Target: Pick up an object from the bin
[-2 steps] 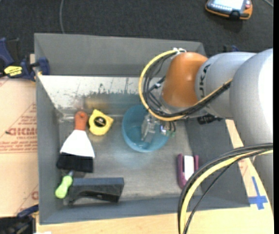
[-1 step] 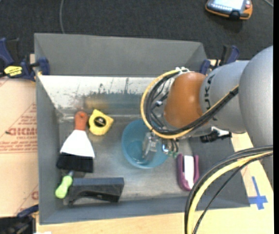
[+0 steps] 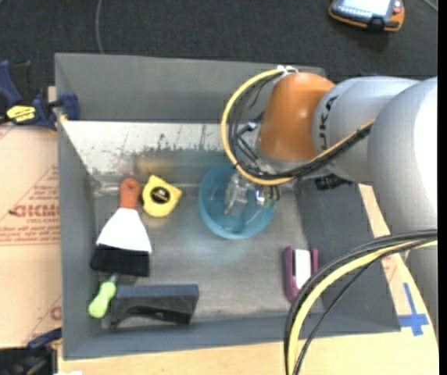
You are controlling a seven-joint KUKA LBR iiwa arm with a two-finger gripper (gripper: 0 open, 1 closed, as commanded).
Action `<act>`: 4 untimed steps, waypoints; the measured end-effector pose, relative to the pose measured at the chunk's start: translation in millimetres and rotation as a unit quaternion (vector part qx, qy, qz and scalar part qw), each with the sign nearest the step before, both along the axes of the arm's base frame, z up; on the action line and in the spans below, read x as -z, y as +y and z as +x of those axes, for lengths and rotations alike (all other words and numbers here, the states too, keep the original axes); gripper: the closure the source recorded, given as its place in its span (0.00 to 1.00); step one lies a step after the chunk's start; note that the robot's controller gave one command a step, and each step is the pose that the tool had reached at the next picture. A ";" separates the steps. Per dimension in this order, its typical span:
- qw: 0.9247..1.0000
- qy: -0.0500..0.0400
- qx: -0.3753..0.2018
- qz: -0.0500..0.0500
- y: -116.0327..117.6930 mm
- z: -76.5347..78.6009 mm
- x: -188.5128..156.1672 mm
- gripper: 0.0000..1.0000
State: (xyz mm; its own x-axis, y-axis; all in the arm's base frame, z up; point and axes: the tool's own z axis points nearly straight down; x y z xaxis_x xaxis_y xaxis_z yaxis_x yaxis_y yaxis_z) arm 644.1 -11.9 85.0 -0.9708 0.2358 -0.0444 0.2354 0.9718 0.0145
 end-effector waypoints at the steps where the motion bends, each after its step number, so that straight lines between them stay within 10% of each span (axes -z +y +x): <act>1: 1.000 0.001 0.023 0.000 13.2 -24.4 4.0 1.00; 2: 0.997 -0.005 0.073 0.003 19.9 1.5 -44.3 1.00; 4: 0.998 0.003 0.070 0.001 20.9 -28.7 -94.8 1.00</act>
Offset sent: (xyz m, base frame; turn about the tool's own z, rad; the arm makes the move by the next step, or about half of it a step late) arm -0.0020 0.0208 0.0411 0.1495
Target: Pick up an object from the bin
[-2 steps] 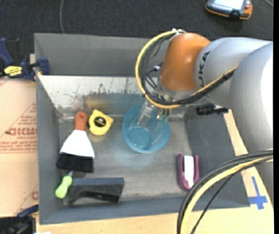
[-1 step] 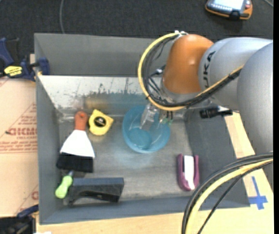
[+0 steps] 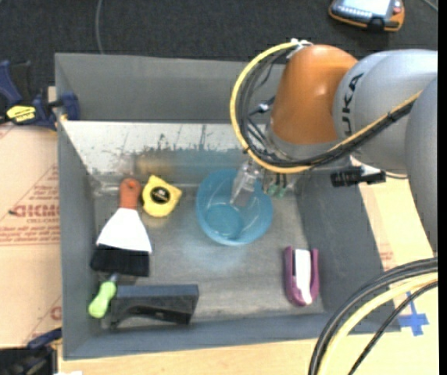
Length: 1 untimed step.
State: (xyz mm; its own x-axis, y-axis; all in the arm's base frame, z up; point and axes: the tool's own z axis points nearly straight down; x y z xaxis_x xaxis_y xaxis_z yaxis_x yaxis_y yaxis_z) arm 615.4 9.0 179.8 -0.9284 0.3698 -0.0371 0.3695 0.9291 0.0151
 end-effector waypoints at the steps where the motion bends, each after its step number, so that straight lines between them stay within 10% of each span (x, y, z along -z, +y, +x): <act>1: 0.997 -0.002 -0.078 -0.004 -27.6 -7.5 3.4 1.00</act>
Offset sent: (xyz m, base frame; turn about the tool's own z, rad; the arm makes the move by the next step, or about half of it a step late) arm -0.0058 0.0214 -0.0227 -0.2794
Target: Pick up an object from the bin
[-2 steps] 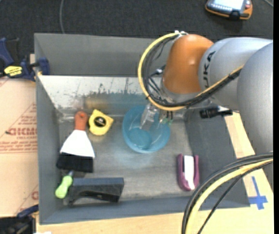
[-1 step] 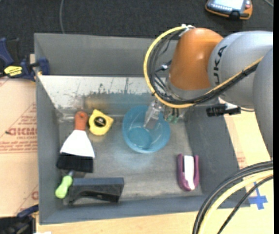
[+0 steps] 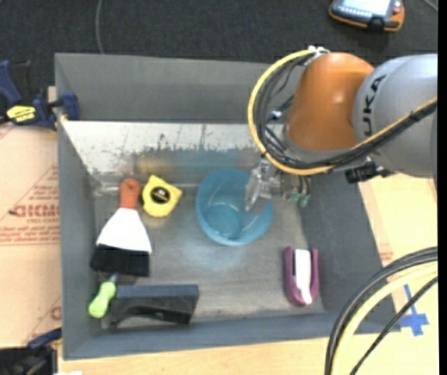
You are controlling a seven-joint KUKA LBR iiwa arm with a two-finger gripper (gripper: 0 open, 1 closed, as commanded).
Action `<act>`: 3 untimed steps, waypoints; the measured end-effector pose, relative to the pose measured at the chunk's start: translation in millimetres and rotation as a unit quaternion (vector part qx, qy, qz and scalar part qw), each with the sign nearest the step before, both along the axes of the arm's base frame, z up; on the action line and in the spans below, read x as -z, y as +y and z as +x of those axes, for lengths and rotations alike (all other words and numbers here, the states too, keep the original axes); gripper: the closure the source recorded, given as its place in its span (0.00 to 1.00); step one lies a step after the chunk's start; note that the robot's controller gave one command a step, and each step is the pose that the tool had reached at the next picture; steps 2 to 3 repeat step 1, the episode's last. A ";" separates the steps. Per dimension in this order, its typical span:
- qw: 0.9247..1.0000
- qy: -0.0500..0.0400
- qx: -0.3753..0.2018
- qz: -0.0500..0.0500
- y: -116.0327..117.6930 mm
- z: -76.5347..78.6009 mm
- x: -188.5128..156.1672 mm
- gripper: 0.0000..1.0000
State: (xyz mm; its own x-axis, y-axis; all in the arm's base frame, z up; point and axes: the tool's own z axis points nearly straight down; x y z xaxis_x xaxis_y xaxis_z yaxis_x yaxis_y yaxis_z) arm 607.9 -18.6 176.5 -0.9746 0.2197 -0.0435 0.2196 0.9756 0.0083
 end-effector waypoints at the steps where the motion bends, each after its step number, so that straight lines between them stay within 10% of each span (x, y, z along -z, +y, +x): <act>1: 0.998 -0.004 -0.063 -0.001 50.0 2.7 18.7 1.00; 3: 0.998 -0.004 -0.063 -0.001 50.0 2.7 18.7 1.00</act>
Offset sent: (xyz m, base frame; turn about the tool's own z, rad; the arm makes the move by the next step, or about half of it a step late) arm -0.0148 0.0348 -0.0699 0.2232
